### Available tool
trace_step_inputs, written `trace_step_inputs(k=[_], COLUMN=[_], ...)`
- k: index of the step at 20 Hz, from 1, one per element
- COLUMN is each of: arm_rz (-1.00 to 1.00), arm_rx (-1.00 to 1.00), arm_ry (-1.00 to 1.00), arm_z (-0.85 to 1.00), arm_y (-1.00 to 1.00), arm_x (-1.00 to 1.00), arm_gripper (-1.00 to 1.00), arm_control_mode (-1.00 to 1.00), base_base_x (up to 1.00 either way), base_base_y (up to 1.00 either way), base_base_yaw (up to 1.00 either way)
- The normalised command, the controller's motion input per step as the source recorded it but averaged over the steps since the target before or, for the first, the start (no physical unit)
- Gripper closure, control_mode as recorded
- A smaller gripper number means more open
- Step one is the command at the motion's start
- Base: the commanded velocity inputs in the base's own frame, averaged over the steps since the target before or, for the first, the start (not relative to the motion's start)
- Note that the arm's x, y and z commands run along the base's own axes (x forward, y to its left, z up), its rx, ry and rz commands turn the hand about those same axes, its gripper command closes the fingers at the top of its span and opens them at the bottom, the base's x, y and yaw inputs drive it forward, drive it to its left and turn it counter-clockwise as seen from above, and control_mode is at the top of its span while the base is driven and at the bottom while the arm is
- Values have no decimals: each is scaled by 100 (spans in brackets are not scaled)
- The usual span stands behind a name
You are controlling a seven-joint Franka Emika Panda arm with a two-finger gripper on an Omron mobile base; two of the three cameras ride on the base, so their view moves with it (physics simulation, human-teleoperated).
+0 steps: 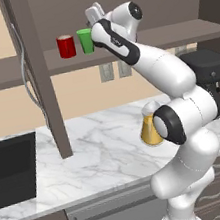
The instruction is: There is a tray on the dining counter. Grab the cup, mug, and pitcher and place them on the tray. The pitcher may be placed next to the tray if it cannot fit the tray.
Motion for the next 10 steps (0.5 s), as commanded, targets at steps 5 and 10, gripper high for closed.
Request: trace_step_inputs(k=[5, 10], arm_rz=[0, 0], arm_rx=[0, 0], arm_ry=[0, 0], arm_z=[-15, -8], arm_y=[0, 0], arm_x=[14, 20], arm_gripper=[-100, -100], arm_control_mode=[-100, -100], base_base_x=[0, 0], base_base_y=[0, 0], base_base_yaw=[0, 0])
